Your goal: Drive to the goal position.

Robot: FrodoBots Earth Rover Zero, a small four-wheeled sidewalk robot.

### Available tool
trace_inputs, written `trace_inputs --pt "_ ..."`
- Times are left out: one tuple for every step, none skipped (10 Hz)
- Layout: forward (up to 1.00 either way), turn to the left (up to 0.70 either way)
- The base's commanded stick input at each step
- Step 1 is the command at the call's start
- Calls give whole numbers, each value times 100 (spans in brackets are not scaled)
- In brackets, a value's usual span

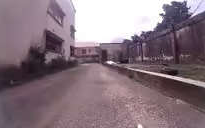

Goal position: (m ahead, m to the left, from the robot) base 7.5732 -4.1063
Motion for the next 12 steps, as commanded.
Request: trace_inputs --pt "50 5" --pt "50 5" --pt "50 5" --pt "50 5" --pt "50 5" --pt "50 5" --pt "50 5" --pt "50 5" --pt "50 5" --pt "50 5" --pt "50 5" --pt "50 5"
